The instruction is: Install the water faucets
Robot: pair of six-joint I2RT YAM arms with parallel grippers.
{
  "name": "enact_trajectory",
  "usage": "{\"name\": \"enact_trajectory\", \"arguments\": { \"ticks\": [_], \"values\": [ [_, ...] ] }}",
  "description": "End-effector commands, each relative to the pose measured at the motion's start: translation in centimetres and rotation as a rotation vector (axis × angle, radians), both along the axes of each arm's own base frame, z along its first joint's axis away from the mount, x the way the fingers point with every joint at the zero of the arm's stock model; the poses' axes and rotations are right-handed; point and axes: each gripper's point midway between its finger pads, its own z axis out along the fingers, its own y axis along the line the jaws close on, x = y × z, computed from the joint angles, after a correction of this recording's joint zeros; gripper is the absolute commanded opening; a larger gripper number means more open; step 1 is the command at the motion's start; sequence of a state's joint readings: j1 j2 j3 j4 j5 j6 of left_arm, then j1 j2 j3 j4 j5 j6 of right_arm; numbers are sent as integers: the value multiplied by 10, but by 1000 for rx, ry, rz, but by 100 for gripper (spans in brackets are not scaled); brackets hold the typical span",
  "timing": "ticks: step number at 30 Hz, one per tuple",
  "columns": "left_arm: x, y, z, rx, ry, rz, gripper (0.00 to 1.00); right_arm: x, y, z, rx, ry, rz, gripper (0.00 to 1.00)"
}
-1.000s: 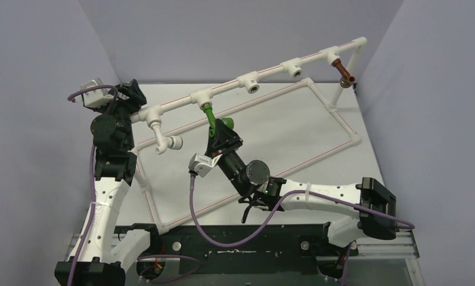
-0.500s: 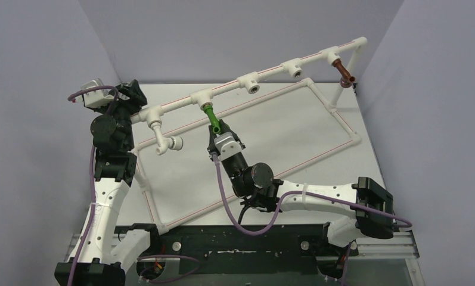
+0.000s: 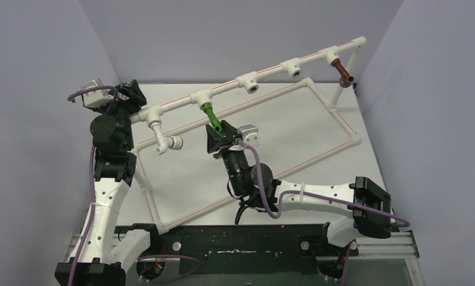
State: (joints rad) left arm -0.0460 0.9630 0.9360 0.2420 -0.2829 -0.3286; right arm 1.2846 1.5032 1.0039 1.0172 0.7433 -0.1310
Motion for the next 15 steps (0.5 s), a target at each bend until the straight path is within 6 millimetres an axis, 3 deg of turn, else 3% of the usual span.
{"name": "enact_trajectory", "arguments": {
  "ticks": [1,6,11,13,15],
  "values": [
    [-7,1,-146,45,481,-10,66,-7,6,32,686,191,136,0],
    [-7,1,-145,44,476,-11,66,-18,23,37,662,176,140,0],
    [-7,0,-146,43,474,-12,66,-27,24,43,569,129,107,0],
    [-8,0,-143,43,468,-12,66,-29,24,45,529,114,108,6],
    [-8,0,-143,41,468,-12,66,-31,23,49,488,99,110,20]
  ]
}}
